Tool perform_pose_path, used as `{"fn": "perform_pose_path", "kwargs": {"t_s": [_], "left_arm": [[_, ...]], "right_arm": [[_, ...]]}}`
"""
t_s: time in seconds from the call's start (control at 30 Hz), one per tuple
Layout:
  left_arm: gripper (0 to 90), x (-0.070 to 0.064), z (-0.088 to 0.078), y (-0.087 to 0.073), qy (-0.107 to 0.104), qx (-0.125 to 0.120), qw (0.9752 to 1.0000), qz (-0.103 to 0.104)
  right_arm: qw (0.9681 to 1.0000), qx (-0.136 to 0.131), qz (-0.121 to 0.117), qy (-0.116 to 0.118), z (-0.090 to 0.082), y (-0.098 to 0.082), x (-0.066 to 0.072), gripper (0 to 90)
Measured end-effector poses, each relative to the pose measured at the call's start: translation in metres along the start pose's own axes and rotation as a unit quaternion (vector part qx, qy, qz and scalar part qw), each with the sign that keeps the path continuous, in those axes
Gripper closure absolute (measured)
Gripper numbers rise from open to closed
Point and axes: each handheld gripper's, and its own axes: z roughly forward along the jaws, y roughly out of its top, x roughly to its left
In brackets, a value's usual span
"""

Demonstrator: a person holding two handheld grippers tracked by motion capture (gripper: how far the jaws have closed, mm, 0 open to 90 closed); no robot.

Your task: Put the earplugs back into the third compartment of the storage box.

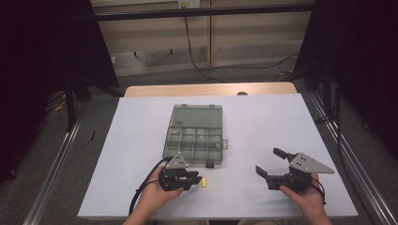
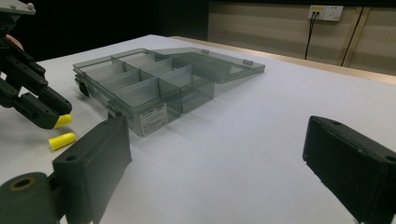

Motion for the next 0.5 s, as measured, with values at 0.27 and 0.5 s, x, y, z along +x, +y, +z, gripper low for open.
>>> {"fn": "perform_pose_path", "kwargs": {"t_s": [0.27, 0.5], "left_arm": [[74.0, 0.004, -0.004, 0.008, 0.003, -0.010, 0.9999, -0.007], [74.1, 0.007, -0.006, 0.015, 0.005, -0.011, 0.9998, -0.013]], "right_arm": [[1.0000, -0.004, 0.001, -0.001, -0.001, 0.000, -0.001, 7.3], [1.0000, -0.005, 0.002, -0.002, -0.002, 0.000, -0.001, 7.2]]}}
